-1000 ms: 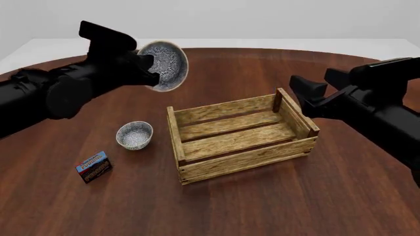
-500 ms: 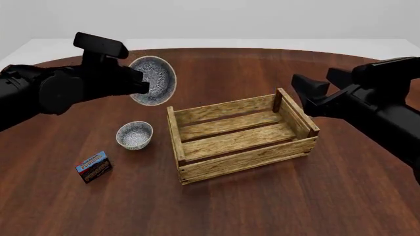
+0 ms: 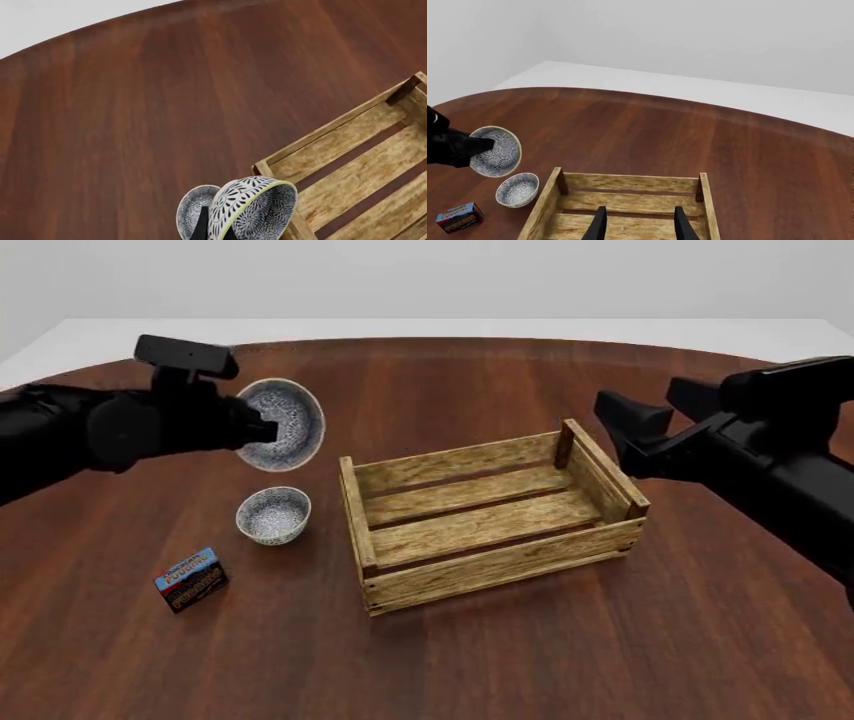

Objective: Stack the right bowl on the left bowl and place them in the tray.

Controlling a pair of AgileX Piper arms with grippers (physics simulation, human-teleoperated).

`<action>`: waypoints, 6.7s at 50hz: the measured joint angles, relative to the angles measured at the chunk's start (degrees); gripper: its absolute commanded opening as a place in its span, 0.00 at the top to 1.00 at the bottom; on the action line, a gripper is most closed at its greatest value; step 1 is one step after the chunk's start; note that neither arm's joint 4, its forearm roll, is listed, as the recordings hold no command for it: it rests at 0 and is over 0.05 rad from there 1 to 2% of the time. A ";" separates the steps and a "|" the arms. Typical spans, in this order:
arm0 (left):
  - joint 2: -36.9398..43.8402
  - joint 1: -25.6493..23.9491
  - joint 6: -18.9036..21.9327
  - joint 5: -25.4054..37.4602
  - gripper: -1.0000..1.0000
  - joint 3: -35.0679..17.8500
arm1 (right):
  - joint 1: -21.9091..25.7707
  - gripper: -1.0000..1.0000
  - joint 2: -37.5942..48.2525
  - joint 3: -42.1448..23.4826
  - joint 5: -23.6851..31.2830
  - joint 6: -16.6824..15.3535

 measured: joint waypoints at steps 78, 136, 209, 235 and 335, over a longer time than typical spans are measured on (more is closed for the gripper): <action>14.42 6.87 -3.11 -5.74 1.00 1.22 | -1.39 0.00 -1.34 0.14 2.13 -0.25; 16.75 5.82 -4.08 -8.31 1.00 5.39 | -1.07 0.00 -2.18 0.19 2.65 -0.19; 13.15 1.35 6.55 -5.16 0.00 7.03 | -1.20 0.00 -1.59 0.25 2.31 -0.65; 21.25 -0.92 8.10 -7.66 0.00 5.81 | -1.35 0.00 -2.19 0.18 2.76 -0.62; 10.27 -7.55 8.03 4.47 1.00 -7.13 | -1.53 0.00 -4.86 -0.32 4.64 -0.30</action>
